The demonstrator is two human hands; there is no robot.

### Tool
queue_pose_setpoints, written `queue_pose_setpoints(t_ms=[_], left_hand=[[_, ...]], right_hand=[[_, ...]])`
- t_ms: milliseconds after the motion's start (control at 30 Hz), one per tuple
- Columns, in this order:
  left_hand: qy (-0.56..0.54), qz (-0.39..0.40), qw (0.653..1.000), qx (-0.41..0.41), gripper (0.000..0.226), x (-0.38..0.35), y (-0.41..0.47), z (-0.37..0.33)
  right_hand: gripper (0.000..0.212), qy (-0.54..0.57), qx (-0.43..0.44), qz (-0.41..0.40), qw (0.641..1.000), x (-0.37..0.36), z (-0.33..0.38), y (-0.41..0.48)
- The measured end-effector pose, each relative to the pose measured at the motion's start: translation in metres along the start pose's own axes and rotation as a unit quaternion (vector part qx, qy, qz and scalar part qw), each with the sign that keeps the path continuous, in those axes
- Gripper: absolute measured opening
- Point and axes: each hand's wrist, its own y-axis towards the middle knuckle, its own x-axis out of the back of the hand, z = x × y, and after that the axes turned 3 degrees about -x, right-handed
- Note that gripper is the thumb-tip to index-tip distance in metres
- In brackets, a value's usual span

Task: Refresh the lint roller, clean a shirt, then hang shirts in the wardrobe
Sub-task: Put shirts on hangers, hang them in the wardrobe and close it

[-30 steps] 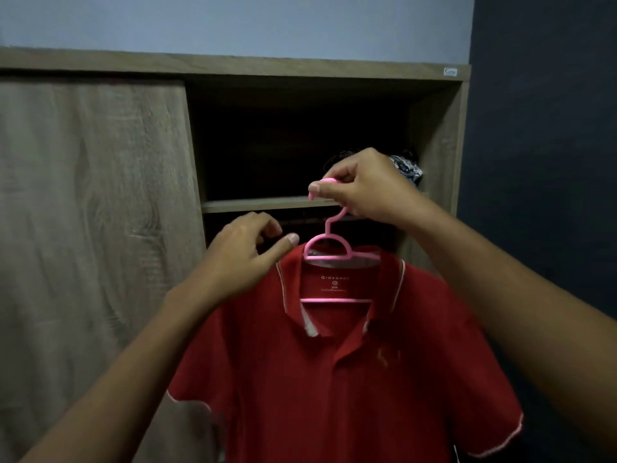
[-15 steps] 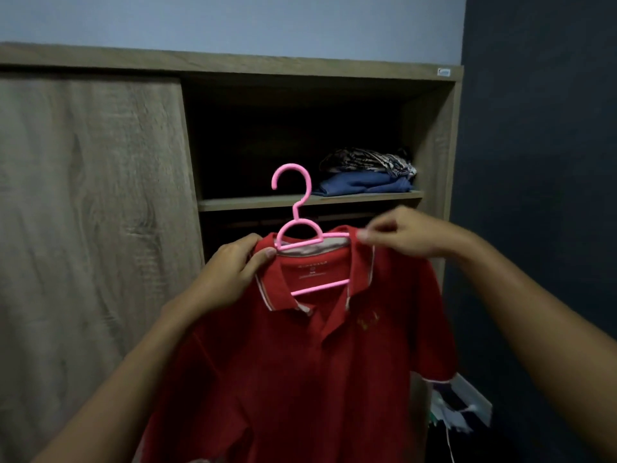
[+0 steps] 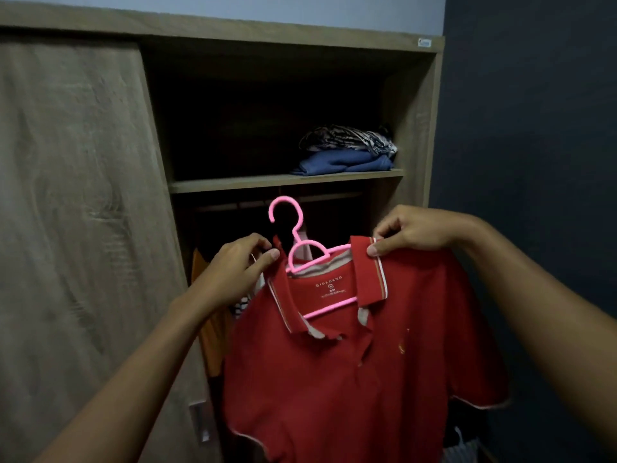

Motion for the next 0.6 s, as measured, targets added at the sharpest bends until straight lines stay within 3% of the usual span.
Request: queue_pose_setpoints(t_ms=[333, 467, 600], left_hand=[[-0.022, 0.011, 0.999, 0.046, 0.029, -0.058, 0.038, -0.008], [-0.025, 0.025, 0.996, 0.08, 0.029, -0.095, 0.064, 0.001], [-0.043, 0.053, 0.991, 0.117, 0.023, -0.13, 0.092, 0.017]], right_hand=[[0.024, -0.097, -0.212, -0.023, 0.972, 0.011, -0.059, 0.001], [0.033, -0.028, -0.268, -0.103, 0.957, 0.011, -0.094, 0.025], [0.03, 0.109, -0.264, -0.16, 0.945, 0.0, -0.129, 0.059]])
